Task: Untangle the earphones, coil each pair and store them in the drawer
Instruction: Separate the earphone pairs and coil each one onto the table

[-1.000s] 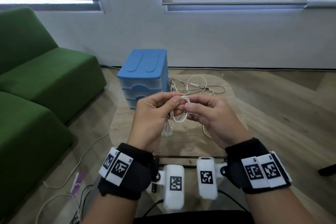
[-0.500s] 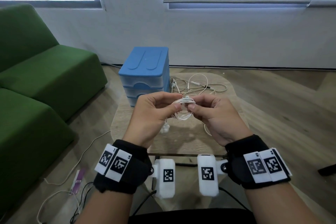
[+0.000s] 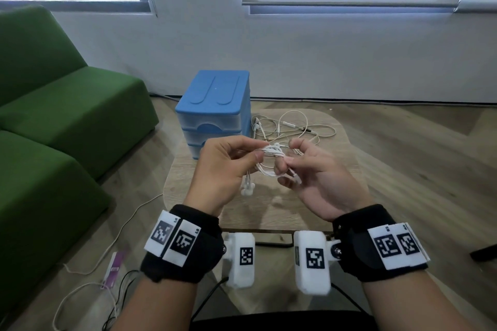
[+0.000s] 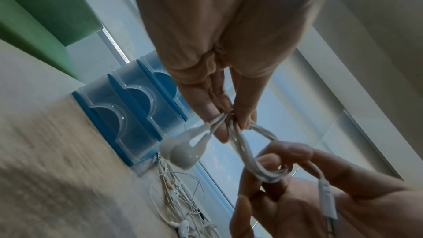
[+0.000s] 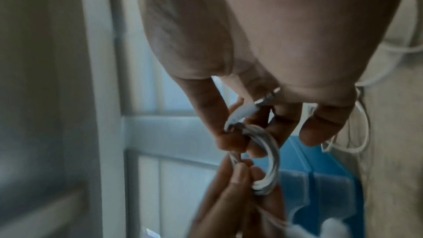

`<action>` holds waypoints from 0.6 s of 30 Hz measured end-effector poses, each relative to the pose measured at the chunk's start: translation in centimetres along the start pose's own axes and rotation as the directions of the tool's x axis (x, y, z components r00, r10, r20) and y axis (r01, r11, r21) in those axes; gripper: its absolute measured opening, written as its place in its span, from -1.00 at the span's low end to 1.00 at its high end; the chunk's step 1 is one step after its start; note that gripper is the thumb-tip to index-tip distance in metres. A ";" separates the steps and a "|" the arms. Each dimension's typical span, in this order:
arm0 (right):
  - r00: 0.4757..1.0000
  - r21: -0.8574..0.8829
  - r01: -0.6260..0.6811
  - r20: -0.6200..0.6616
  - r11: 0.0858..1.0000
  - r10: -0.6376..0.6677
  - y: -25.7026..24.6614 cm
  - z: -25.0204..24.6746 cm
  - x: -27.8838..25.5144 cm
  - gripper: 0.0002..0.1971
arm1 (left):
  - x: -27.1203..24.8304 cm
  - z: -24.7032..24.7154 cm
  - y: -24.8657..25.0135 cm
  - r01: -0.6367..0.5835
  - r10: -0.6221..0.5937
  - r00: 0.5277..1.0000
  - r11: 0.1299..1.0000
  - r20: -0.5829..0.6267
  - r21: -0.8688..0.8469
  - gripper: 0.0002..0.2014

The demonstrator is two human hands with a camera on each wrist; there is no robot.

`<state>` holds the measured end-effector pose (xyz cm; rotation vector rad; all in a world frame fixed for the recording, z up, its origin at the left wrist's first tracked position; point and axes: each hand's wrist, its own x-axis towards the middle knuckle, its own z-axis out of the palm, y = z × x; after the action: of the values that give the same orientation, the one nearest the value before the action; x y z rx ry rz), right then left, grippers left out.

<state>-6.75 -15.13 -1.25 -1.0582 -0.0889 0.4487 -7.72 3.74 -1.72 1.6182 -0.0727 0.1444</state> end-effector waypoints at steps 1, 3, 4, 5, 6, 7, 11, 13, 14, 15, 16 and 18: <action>0.999 -0.135 0.030 -0.013 0.990 -0.032 0.0 0.1 0.2 -0.66 | 0.1 0.0 0.0 0.002 -0.002 1.000 1.000 -0.008 0.013 -0.83; 0.994 -0.412 0.093 -0.017 0.907 -0.110 0.1 0.2 0.6 -0.68 | 0.2 -0.2 0.0 -0.001 0.001 1.000 0.999 -0.016 0.046 -0.83; 0.991 -0.498 0.109 -0.012 0.861 -0.132 0.1 0.3 0.8 -0.69 | 0.2 -0.2 -0.1 0.001 -0.001 1.000 0.998 -0.012 0.056 -0.84; 0.989 -0.562 0.116 -0.010 0.819 -0.147 0.2 0.2 1.0 -0.71 | 0.3 -0.2 -0.3 0.006 -0.006 1.000 0.998 -0.007 0.062 -0.84; 0.987 -0.619 0.122 -0.009 0.776 -0.162 0.2 0.2 1.3 -0.73 | 0.4 -0.2 -0.5 0.011 -0.011 1.000 0.998 0.000 0.066 -0.83; 0.984 -0.672 0.128 -0.008 0.729 -0.180 0.2 0.1 1.6 -0.76 | 0.5 -0.2 -0.7 0.018 -0.018 1.000 0.997 0.007 0.073 -0.82; 0.979 -0.812 0.120 0.000 0.571 -0.205 0.3 -0.4 3.0 -0.85 | 0.8 -0.2 -1.6 0.083 -0.085 0.996 0.992 0.016 0.097 -0.80; 0.984 -0.822 0.076 -0.030 0.564 -0.175 0.3 -0.6 3.5 -0.83 | 1.0 -0.3 -2.2 0.116 -0.120 0.993 0.983 0.017 0.140 -0.79; 0.988 -0.820 0.044 -0.049 0.571 -0.147 0.4 -0.7 3.7 -0.82 | 1.1 -0.5 -2.5 0.137 -0.141 0.990 0.976 0.014 0.168 -0.79; 0.991 -0.818 0.011 -0.070 0.575 -0.118 0.5 -0.8 4.0 -0.81 | 1.3 -0.6 -2.8 0.161 -0.166 0.986 0.967 0.010 0.200 -0.80; 0.991 -0.819 -0.022 -0.093 0.573 -0.096 0.7 -0.9 4.2 -0.78 | 1.5 -0.8 -3.1 0.184 -0.192 0.981 0.952 0.007 0.246 -0.80; 0.985 -0.825 -0.082 -0.151 0.558 -0.078 1.2 -1.0 4.8 -0.75 | 1.7 -1.4 -3.7 0.220 -0.239 0.971 0.905 0.007 0.364 -0.75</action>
<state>-2.49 -13.58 -3.46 -2.0551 -0.1560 0.3016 -5.60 5.38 -5.11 1.9856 0.1124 -0.0728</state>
